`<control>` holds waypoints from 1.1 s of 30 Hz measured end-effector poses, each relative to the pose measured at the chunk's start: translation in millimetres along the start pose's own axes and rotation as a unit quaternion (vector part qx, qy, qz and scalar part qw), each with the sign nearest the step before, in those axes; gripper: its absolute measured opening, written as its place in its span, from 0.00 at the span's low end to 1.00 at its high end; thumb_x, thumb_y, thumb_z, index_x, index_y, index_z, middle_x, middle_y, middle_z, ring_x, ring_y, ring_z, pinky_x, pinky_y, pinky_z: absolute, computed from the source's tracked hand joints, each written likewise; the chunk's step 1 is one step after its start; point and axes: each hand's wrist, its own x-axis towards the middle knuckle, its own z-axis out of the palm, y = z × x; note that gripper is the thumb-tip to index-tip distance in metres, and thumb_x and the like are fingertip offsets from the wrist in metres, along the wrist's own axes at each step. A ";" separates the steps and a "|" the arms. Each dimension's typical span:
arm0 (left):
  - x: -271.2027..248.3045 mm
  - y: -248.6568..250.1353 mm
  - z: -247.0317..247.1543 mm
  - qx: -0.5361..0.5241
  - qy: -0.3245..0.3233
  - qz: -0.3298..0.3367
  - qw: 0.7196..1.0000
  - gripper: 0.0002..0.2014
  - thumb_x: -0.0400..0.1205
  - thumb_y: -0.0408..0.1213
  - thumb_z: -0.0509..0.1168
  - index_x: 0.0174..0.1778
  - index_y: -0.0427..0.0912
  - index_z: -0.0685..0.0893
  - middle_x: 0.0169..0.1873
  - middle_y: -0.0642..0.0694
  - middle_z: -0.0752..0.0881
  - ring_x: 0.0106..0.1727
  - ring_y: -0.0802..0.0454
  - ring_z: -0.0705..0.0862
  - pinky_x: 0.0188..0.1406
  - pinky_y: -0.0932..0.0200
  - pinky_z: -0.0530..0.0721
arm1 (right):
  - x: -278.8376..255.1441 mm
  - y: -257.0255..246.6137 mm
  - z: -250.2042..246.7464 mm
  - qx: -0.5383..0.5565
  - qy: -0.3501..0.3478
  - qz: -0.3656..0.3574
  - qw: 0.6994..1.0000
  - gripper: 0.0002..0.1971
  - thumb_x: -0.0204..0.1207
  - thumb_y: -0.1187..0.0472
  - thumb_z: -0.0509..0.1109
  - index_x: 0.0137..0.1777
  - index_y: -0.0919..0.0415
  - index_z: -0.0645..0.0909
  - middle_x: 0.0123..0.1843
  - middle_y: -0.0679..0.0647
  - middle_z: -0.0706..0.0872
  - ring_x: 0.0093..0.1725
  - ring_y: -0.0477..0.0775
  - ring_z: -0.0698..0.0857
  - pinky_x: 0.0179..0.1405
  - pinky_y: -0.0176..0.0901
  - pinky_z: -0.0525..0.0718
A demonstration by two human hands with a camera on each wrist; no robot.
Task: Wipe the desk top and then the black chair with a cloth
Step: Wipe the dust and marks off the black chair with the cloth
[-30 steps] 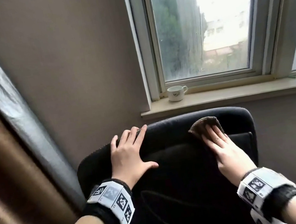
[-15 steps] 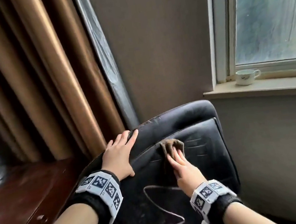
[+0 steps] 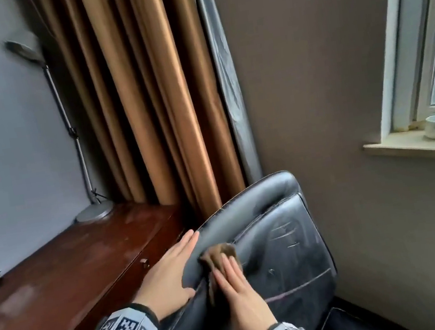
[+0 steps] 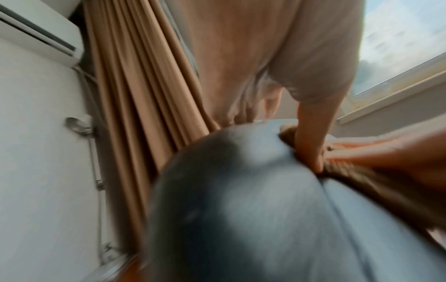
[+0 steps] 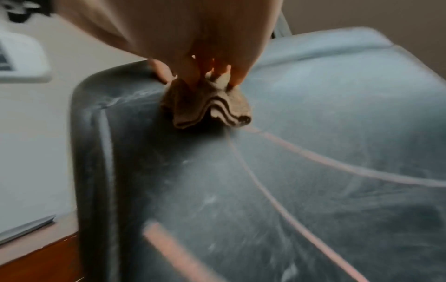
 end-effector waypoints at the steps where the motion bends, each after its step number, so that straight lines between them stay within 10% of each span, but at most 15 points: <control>1: -18.2 -0.1 2.9 -0.008 0.021 -0.039 0.999 0.48 0.76 0.41 0.70 0.82 0.58 0.42 0.75 0.71 0.39 0.81 0.64 0.53 0.72 0.72 0.61 | 3.1 8.6 -1.1 0.003 0.019 0.045 0.999 0.48 0.69 0.70 0.63 0.83 0.47 0.40 0.81 0.35 0.32 0.81 0.60 0.43 0.74 0.57 0.65; 3: -47.4 6.8 7.4 -0.003 0.083 -0.105 0.991 0.46 0.78 0.50 0.69 0.82 0.58 0.41 0.76 0.72 0.38 0.81 0.65 0.54 0.71 0.69 0.65 | 4.6 -1.4 -3.1 0.009 0.003 0.046 0.999 0.40 0.72 0.68 0.52 0.82 0.51 0.39 0.76 0.28 0.24 0.79 0.63 0.36 0.80 0.57 0.56; 7: -91.2 21.4 32.9 0.100 0.168 -0.199 0.960 0.47 0.74 0.60 0.68 0.82 0.48 0.51 0.80 0.56 0.47 0.83 0.53 0.53 0.79 0.54 0.51 | -30.5 -36.4 -0.4 0.032 -0.049 -0.189 0.980 0.33 0.79 0.63 0.51 0.83 0.52 0.47 0.84 0.53 0.53 0.81 0.57 0.57 0.77 0.47 0.61; 11: -156.7 34.3 61.8 -0.081 0.249 -0.398 0.879 0.43 0.68 0.59 0.74 0.77 0.60 0.62 0.79 0.47 0.66 0.74 0.44 0.73 0.67 0.48 0.74 | -14.5 -19.8 -7.0 0.043 -0.030 -0.197 0.979 0.42 0.66 0.67 0.50 0.82 0.41 0.48 0.84 0.43 0.49 0.81 0.56 0.58 0.79 0.37 0.56; 13: -166.4 45.3 72.3 -0.236 0.321 -0.382 0.834 0.30 0.71 0.47 0.75 0.66 0.58 0.67 0.58 0.50 0.85 0.58 0.42 0.84 0.49 0.53 0.77 | -21.3 -37.0 1.1 0.068 -0.021 -0.158 0.985 0.38 0.71 0.67 0.50 0.82 0.45 0.49 0.84 0.43 0.45 0.83 0.53 0.48 0.81 0.42 0.50; 15: -164.6 46.7 82.6 -0.308 0.383 -0.329 0.807 0.25 0.74 0.38 0.74 0.61 0.55 0.69 0.46 0.62 0.82 0.51 0.51 0.83 0.47 0.57 0.72 | -43.2 -65.9 6.5 0.071 -0.036 -0.198 0.977 0.33 0.76 0.65 0.53 0.83 0.50 0.53 0.84 0.49 0.46 0.83 0.49 0.41 0.82 0.49 0.46; 19: -163.3 38.9 94.7 -0.316 0.442 -0.276 0.793 0.21 0.74 0.35 0.74 0.59 0.53 0.75 0.49 0.61 0.83 0.54 0.56 0.81 0.53 0.58 0.74 | -41.7 -64.6 6.0 0.048 -0.025 -0.315 0.948 0.28 0.77 0.60 0.49 0.79 0.56 0.66 0.83 0.50 0.56 0.83 0.52 0.52 0.80 0.48 0.56; 23: -162.3 33.0 100.6 -0.297 0.474 -0.239 0.794 0.19 0.74 0.35 0.74 0.53 0.59 0.75 0.48 0.62 0.84 0.51 0.59 0.82 0.51 0.58 0.74 | -3.3 -55.5 4.6 0.106 0.051 -0.133 0.984 0.33 0.78 0.41 0.39 0.82 0.52 0.57 0.83 0.44 0.45 0.80 0.42 0.41 0.80 0.46 0.58; 28: -159.1 17.7 106.0 -0.319 0.497 -0.193 0.784 0.20 0.79 0.27 0.67 0.63 0.50 0.75 0.52 0.55 0.84 0.57 0.55 0.81 0.57 0.57 0.76 | -36.3 -100.9 28.9 0.122 0.022 -0.376 0.918 0.23 0.85 0.54 0.50 0.77 0.58 0.68 0.82 0.51 0.60 0.83 0.49 0.53 0.80 0.47 0.58; 33: -154.5 11.1 111.8 -0.349 0.527 -0.152 0.760 0.13 0.75 0.33 0.73 0.49 0.52 0.78 0.52 0.49 0.87 0.56 0.49 0.84 0.64 0.47 0.79 | 46.4 -32.5 -16.6 -0.016 0.044 -0.167 0.985 0.23 0.85 0.61 0.53 0.80 0.51 0.62 0.84 0.48 0.56 0.81 0.54 0.60 0.71 0.45 0.65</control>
